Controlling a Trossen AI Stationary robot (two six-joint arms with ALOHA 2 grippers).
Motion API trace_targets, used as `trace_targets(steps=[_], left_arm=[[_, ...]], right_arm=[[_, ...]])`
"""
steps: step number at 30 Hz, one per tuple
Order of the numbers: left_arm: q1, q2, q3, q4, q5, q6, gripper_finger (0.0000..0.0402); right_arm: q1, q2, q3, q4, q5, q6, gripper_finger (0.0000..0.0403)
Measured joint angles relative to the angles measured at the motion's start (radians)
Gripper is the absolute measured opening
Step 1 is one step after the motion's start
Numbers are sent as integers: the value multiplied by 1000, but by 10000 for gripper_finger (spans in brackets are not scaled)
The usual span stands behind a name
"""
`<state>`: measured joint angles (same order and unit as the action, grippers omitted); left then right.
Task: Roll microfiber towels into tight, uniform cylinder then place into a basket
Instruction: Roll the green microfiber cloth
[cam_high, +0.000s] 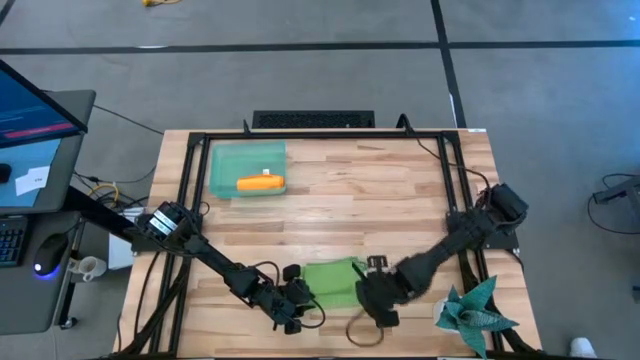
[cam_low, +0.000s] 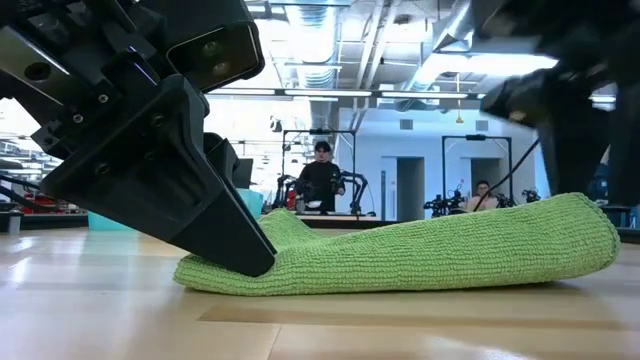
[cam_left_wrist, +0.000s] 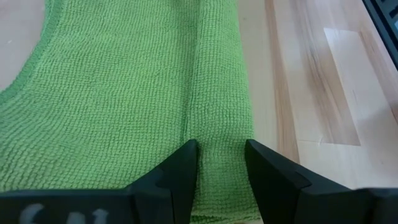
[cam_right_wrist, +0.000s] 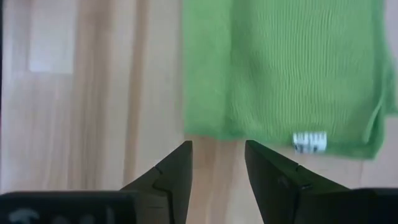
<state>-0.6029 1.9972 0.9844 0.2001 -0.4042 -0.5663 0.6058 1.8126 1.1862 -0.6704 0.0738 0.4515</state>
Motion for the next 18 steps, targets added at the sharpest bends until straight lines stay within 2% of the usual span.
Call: trace_targets(steps=[5, 7, 15, 18], left_arm=[[0, 0, 0, 1, -1, -11, 133], [0, 0, 0, 1, -1, -24, 133], [0, 0, 0, 1, -3, -48, 133], [0, 0, 0, 1, -3, -48, 133]], right_arm=[[100, 0, 1, 64, 229, -37, 170], [126, 0, 2, 55, 290, -66, 170], [139, -65, -5, -144, 390, -15, 170], [147, -160, -63, -113, 430, -4, 170]])
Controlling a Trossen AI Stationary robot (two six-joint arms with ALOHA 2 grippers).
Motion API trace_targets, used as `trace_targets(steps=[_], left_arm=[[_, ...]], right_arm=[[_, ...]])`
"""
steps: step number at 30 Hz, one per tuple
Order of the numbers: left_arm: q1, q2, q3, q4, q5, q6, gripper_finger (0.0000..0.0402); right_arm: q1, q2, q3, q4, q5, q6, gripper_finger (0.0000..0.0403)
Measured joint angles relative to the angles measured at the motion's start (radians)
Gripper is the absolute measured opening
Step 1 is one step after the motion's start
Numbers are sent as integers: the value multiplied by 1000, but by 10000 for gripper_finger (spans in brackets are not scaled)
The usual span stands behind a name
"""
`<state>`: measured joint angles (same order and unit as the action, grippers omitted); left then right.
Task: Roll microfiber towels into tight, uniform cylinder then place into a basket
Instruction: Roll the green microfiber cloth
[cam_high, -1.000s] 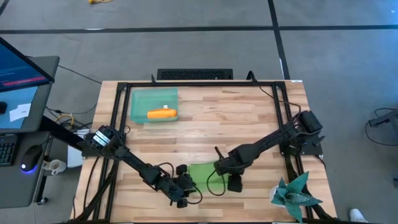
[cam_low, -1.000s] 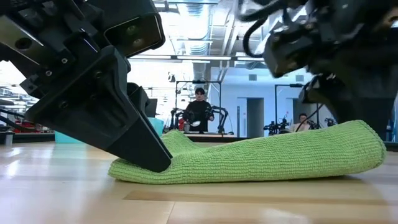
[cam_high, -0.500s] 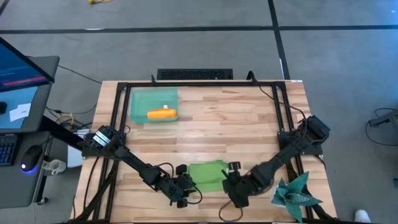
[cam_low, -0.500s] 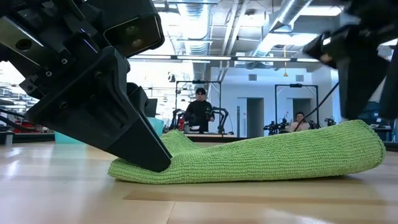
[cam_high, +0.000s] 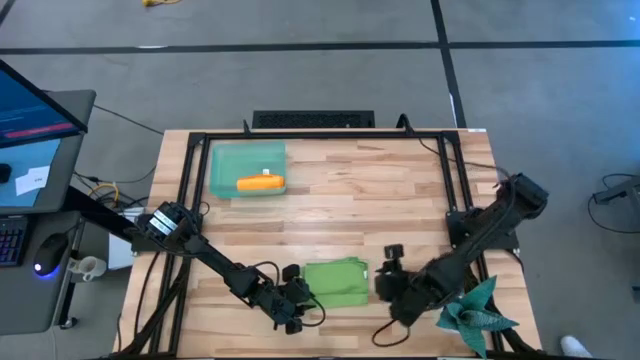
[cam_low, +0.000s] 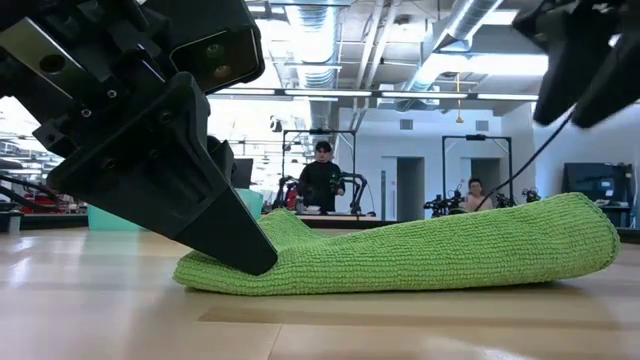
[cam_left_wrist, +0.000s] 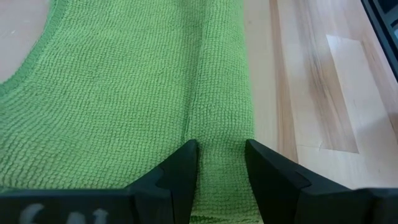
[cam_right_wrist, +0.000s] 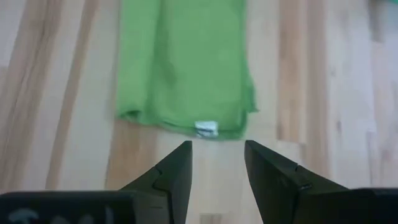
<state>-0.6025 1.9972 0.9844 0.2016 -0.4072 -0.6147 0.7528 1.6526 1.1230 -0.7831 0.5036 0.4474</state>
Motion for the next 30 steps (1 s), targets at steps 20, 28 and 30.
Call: trace_targets(steps=[20, 28, 30], left_arm=[[2, 1, -1, 24, 0, 7, 133], [2, 1, -1, 24, 0, 6, 133], [2, 1, -1, 24, 0, 6, 133]], right_arm=[[70, -183, -426, 824, 74, -63, 171], [51, 0, -417, 1070, 69, -206, 172], [44, 41, -394, 1077, 60, -240, 171]])
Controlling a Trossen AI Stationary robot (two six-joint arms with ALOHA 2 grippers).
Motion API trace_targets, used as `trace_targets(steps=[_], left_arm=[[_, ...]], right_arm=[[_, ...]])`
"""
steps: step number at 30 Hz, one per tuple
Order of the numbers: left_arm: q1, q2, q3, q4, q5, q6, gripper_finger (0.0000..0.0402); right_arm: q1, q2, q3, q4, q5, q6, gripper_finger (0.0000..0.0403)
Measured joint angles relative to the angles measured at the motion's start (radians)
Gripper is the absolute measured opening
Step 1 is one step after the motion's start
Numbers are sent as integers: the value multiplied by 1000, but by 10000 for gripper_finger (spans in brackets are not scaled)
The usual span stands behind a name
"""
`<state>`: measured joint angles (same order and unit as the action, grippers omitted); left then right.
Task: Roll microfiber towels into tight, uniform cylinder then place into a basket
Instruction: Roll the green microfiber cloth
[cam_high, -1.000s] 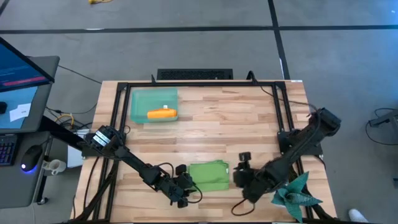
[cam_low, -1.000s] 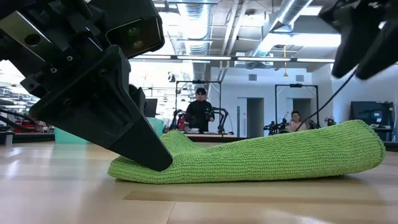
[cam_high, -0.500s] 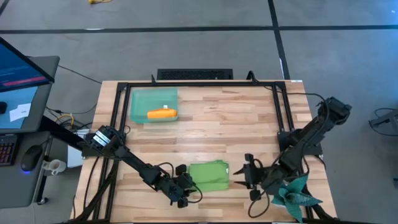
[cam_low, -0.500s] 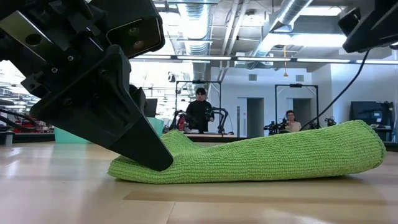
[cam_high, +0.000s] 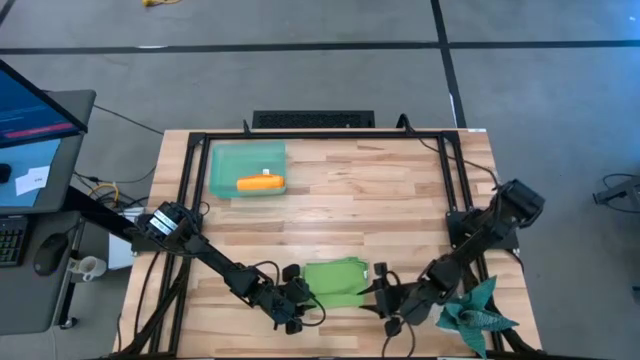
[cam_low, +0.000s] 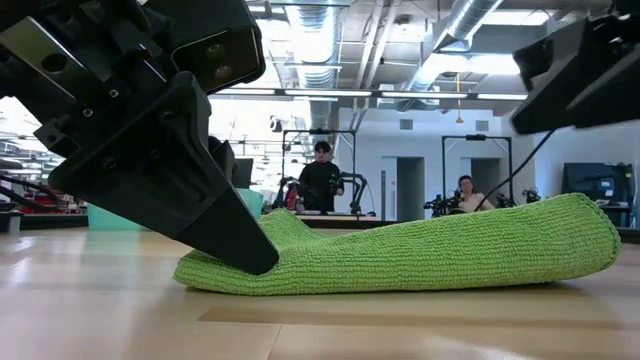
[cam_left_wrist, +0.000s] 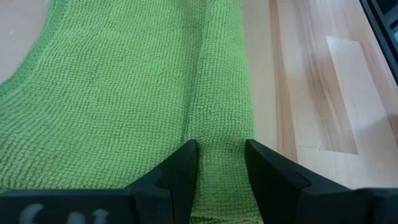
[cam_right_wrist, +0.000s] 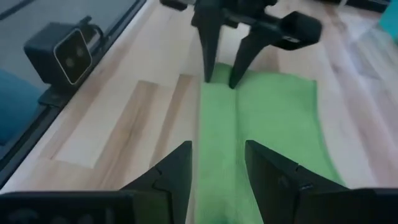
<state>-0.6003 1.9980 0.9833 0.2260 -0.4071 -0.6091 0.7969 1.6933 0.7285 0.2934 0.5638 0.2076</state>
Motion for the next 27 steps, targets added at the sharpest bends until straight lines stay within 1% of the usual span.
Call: trace_targets(steps=[3, 7, 10, 12, 15, 19, 24, 27], left_arm=[[0, 0, 0, 0, 0, -1, 133], [0, 0, 0, -1, 0, -1, 133], [0, 0, 0, -2, 0, -2, 133], [0, 0, 0, -2, 0, -2, 133], [0, 0, 0, -2, 0, -2, 133], [0, 0, 0, 0, 0, -2, 133], [0, 3, -1, 51, -27, 53, 133], [0, 3, -1, 62, -39, 70, 133]], right_arm=[[-2, 55, 40, -1, -27, -15, 171], [-6, 125, 81, -30, -64, -100, 173], [-7, 159, 98, -34, -66, -141, 173], [-15, 171, 110, -59, -49, -156, 172], [-32, 177, 115, -109, -38, -136, 168], [-57, 177, 115, -187, -45, -37, 164], [-84, 176, 118, -225, -128, 11, 164], [-95, 175, 119, -238, -147, 45, 162]])
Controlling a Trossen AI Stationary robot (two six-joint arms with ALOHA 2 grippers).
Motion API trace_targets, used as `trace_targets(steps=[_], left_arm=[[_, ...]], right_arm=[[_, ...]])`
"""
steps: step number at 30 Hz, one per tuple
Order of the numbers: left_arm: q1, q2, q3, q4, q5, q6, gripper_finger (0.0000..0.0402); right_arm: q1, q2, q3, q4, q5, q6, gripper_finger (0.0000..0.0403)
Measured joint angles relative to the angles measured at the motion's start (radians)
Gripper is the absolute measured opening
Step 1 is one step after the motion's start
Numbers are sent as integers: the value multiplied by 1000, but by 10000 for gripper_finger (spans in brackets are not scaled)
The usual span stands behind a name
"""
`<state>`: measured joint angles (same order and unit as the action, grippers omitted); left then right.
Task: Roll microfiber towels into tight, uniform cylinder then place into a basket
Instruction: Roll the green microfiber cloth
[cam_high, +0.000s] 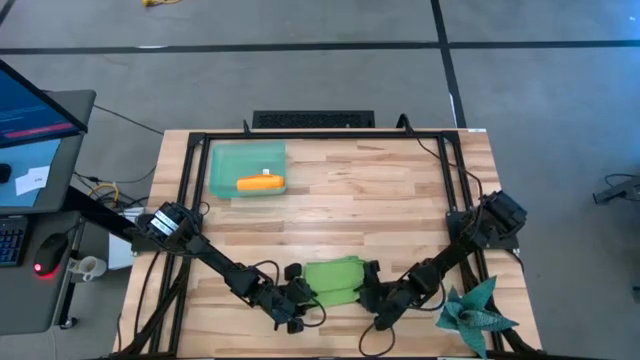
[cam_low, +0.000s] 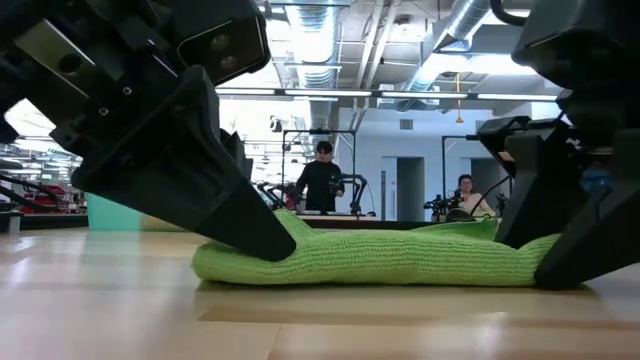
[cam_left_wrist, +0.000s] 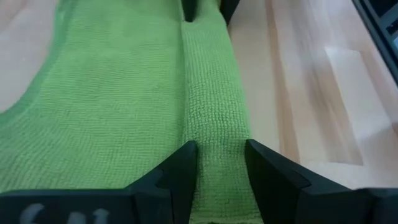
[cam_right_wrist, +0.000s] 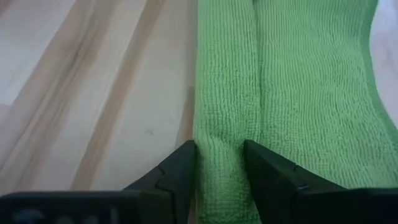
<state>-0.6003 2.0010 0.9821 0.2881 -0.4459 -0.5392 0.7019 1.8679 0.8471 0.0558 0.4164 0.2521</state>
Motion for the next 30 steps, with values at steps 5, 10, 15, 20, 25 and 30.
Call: trace_targets(steps=[5, 10, 15, 20, 25, 30], left_arm=[[-1, 0, 0, 4, -53, 40, 133], [-17, -19, 0, 3, -106, 127, 133], [-48, -82, 0, -26, -149, 200, 133], [-99, -159, 2, -34, -225, 400, 133], [-138, -194, 2, -32, -256, 697, 133], [-129, -195, 2, -28, -279, 777, 133]], right_arm=[[-28, -3, 3, -42, -44, 63, 151], [-59, -4, 3, -64, -101, 111, 127], [-70, -4, 2, -66, -113, 114, 109], [-71, -3, 1, -64, -115, 115, 108], [-71, -3, 0, -62, -116, 115, 108], [-71, -3, -1, -61, -116, 115, 108]])
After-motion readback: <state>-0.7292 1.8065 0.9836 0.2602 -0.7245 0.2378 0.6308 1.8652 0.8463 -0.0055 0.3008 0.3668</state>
